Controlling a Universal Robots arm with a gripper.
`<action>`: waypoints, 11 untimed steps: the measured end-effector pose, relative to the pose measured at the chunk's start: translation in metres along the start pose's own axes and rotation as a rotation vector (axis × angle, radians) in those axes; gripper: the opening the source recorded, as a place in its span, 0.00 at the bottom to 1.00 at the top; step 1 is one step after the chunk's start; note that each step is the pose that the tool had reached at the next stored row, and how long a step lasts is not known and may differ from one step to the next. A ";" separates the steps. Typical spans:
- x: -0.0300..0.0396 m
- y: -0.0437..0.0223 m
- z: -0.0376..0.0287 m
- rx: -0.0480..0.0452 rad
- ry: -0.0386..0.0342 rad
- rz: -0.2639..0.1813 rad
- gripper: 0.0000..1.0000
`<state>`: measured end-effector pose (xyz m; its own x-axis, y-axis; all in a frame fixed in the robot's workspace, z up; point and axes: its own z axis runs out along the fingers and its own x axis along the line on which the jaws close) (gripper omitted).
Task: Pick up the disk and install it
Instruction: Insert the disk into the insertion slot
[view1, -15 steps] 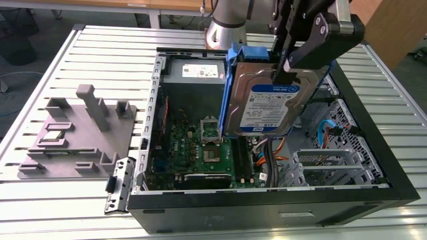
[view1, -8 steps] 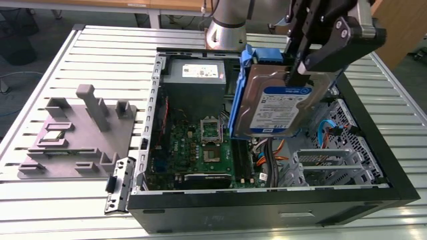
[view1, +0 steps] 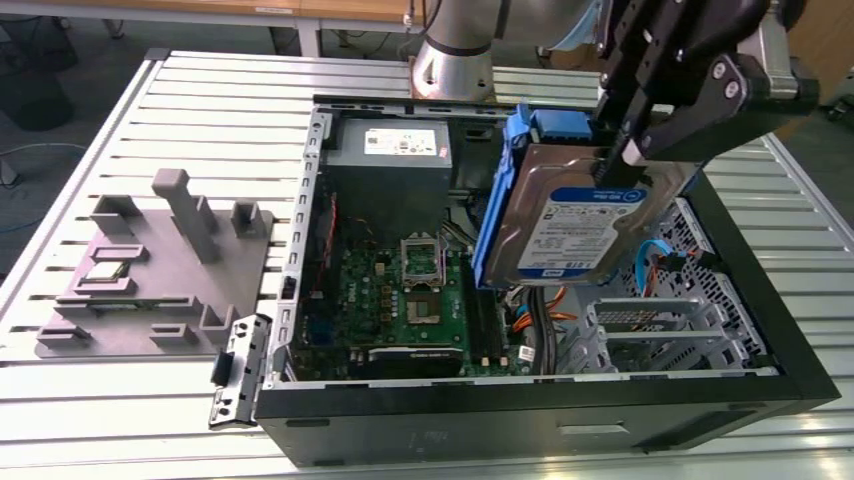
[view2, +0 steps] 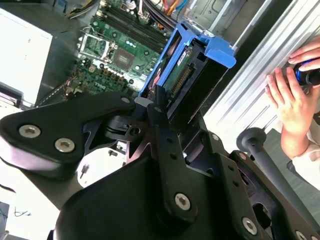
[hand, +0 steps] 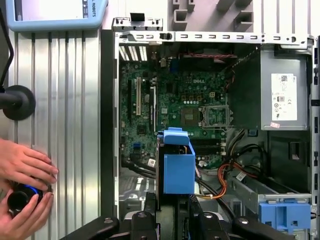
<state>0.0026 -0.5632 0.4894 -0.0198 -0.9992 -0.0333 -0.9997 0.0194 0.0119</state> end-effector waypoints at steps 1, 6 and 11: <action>0.0019 -0.0007 0.0002 0.0000 0.0000 0.000 0.35; 0.0088 -0.0068 0.0010 -0.0007 -0.0001 0.002 0.35; 0.0136 -0.0155 0.0014 -0.0017 -0.0001 0.003 0.35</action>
<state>0.0178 -0.5770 0.4874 -0.0225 -0.9992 -0.0334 -0.9997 0.0221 0.0137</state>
